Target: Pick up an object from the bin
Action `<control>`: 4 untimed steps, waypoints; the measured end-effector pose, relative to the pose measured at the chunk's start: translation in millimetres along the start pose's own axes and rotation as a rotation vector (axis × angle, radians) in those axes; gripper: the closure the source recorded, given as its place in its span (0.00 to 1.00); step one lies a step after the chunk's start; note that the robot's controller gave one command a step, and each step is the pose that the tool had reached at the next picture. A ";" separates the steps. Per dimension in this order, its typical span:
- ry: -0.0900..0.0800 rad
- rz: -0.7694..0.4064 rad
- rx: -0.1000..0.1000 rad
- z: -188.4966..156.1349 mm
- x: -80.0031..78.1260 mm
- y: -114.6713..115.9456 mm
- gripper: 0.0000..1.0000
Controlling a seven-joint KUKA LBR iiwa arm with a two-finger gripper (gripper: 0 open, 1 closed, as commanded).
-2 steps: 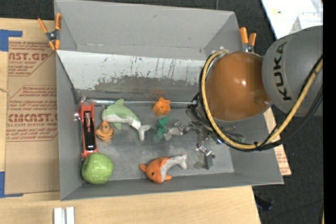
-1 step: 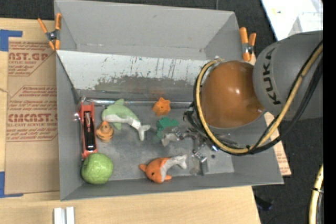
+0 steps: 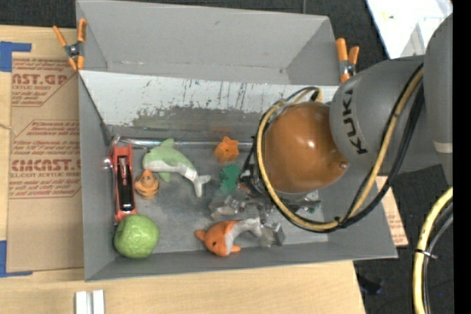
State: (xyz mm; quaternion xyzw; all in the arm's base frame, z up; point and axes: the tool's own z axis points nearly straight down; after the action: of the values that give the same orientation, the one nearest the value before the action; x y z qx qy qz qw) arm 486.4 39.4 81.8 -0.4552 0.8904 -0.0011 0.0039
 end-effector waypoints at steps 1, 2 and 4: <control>0.000 -0.006 -0.005 11.5 -7.4 4.6 1.00; 0.000 -0.005 -0.005 11.4 -7.4 4.6 1.00; 0.005 -0.005 -0.012 -44.0 -7.0 7.0 1.00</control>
Offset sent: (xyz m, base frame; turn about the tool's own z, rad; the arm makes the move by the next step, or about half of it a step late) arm 0.0000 0.0000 0.0000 0.0000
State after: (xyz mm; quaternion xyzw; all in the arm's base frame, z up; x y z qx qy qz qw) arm 484.5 49.1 125.8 -0.4573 0.8893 0.0028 -0.0010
